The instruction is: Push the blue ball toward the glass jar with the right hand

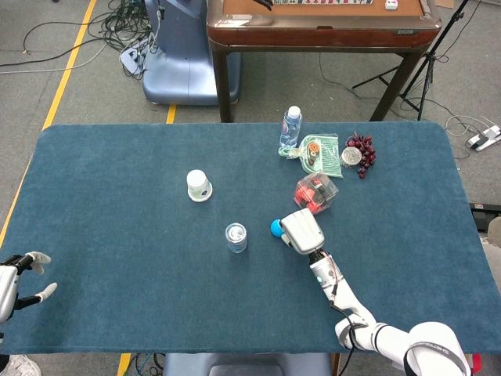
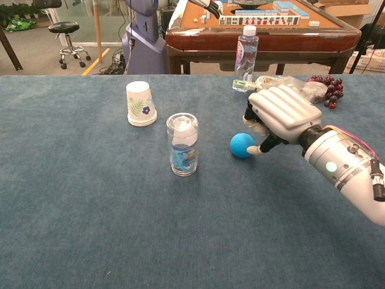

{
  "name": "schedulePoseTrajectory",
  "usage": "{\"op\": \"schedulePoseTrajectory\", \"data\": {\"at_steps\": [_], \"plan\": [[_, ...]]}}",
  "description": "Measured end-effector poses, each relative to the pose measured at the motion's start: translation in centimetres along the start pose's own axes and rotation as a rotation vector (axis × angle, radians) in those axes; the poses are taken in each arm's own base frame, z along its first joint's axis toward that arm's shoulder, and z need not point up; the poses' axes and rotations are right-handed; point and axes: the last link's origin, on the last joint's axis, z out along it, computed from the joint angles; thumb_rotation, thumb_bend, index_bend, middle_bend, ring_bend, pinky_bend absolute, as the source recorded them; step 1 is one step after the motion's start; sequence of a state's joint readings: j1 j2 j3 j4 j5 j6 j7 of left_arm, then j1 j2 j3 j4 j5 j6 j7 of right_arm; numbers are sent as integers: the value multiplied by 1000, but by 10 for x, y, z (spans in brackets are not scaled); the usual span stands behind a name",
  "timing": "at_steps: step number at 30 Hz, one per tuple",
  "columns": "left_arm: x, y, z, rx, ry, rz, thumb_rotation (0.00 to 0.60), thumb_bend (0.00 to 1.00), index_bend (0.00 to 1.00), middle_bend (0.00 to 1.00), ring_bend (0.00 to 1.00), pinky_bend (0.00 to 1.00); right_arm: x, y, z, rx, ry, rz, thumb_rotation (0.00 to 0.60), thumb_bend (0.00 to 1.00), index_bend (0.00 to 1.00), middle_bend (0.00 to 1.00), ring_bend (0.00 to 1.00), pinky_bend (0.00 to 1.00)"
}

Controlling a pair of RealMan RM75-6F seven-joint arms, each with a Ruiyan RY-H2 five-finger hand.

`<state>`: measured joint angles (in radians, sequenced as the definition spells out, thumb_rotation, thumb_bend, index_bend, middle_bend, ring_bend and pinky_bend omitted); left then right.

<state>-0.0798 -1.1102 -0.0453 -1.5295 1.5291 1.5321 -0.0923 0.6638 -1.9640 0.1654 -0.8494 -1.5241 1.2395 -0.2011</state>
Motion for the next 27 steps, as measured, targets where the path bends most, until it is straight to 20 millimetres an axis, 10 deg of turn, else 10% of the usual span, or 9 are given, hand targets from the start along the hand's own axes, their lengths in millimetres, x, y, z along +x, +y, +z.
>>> {"op": "schedulePoseTrajectory", "data": {"at_steps": [27], "plan": [[-3,2,0,-7,-9,6,600,60,454,558,485,663,7,3,-16,45,27,-38,600,0,1000,1000,1000,1000]]}}
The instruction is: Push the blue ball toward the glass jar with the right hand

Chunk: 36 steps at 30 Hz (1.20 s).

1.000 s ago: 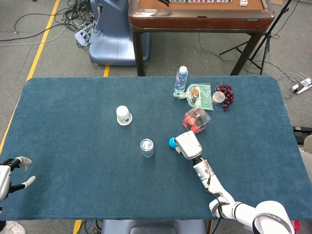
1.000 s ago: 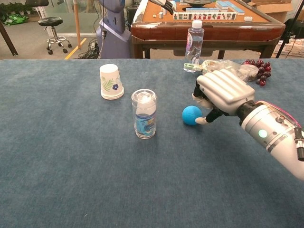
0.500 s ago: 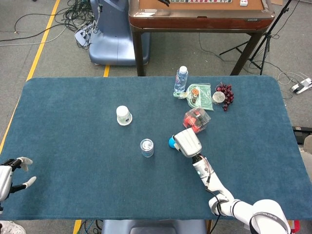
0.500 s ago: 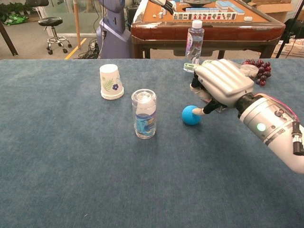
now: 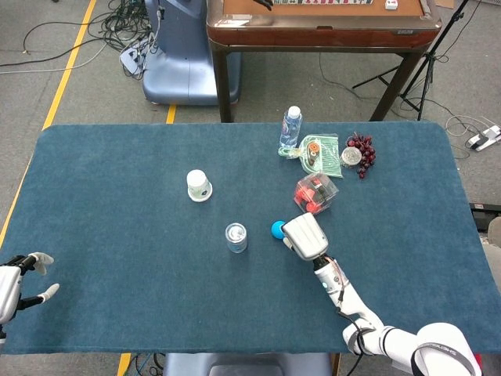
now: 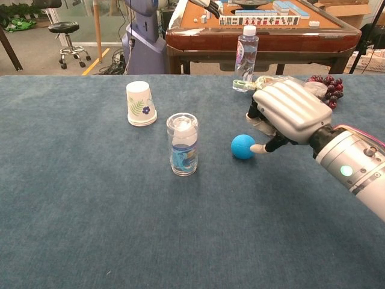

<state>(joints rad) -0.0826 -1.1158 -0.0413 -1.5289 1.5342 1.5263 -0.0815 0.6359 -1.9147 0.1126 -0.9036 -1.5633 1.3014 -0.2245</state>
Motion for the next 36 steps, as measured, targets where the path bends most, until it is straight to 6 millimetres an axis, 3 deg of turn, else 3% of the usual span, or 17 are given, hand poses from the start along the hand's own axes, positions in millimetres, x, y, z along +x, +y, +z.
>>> {"op": "schedulePoseTrajectory", "data": {"at_steps": [17,27,36], "plan": [[2,-1,0,6,5,-10,600,60,455,558,485,663,-19,4,13,-29,-66,-33,600,0,1000,1000,1000,1000],[3,-2,-1,6,7,-12,600,60,455,558,485,663,-16,0,27,-20,-28,-30,600,0,1000,1000,1000,1000],[2,-2,0,5,3,-8,600,60,455,558,485,663,-3,6,22,-16,39,-28,600,43,1000,1000,1000,1000]]}}
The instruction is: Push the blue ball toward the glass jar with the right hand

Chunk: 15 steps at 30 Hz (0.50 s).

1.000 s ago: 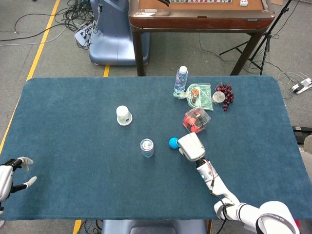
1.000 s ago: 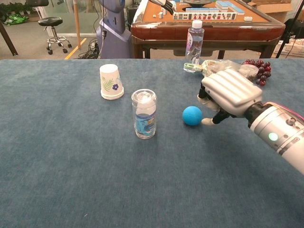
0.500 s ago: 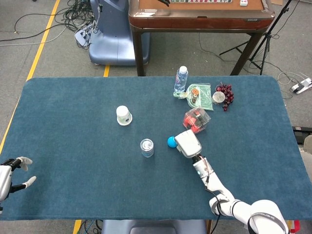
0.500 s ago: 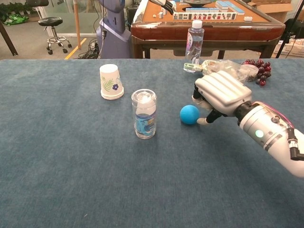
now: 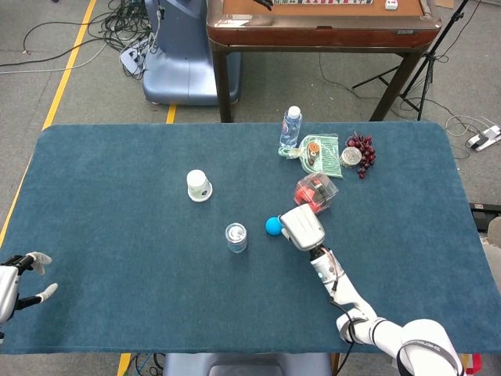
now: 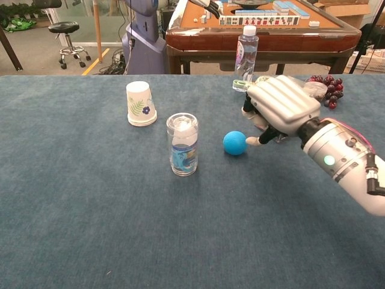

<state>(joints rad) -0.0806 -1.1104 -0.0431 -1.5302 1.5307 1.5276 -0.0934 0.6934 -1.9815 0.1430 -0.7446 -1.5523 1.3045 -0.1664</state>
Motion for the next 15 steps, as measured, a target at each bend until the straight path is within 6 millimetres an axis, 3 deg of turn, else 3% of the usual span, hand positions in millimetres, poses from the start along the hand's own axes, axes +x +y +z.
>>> {"op": "schedulePoseTrajectory", "data": {"at_steps": [6,10,13,15], "plan": [[-2,1,0,-2,-6,7,600,60,455,558,485,663,15,11,-15,-7,11,1,600,40,978,977,958,1000],[-3,3,0,-9,-10,15,600,60,455,558,485,663,31,22,-31,-19,-6,1,600,11,724,718,755,961],[-4,5,0,-20,-13,21,600,60,451,558,485,663,45,29,-46,-35,-36,-4,600,6,585,548,567,774],[-5,8,-1,-31,-14,22,600,60,446,558,485,663,54,34,-57,-46,-62,-11,600,6,532,457,453,539]]}}
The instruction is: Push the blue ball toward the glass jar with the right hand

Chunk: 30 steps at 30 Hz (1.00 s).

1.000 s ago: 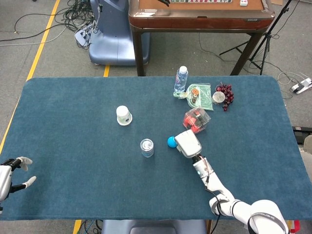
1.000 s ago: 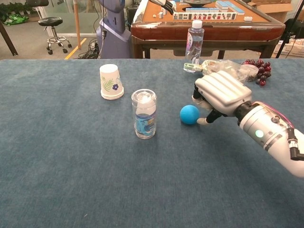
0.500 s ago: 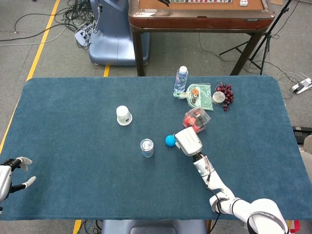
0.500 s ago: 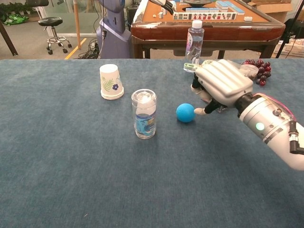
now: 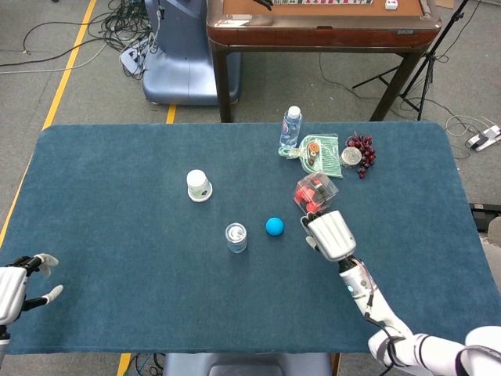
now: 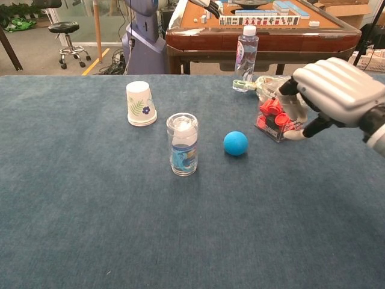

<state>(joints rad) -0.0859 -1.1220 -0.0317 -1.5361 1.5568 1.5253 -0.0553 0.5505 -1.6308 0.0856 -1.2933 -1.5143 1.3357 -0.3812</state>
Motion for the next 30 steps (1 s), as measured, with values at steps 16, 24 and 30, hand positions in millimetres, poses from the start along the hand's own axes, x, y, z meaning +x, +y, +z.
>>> {"op": "schedulePoseTrajectory", "data": {"at_steps": [16,24,30], "plan": [[-6,17,-6,-80,-19,53,600,58,328,236,271,445,42,70,-122,-233,-106,-106,600,22,505,319,229,124],[-10,15,-4,-67,-24,71,600,59,311,202,221,390,53,97,-166,-388,-90,-91,600,0,387,214,149,7],[-15,17,-2,-78,-22,91,600,58,307,195,186,370,68,115,-181,-466,-88,-77,600,0,314,173,118,0]]}}
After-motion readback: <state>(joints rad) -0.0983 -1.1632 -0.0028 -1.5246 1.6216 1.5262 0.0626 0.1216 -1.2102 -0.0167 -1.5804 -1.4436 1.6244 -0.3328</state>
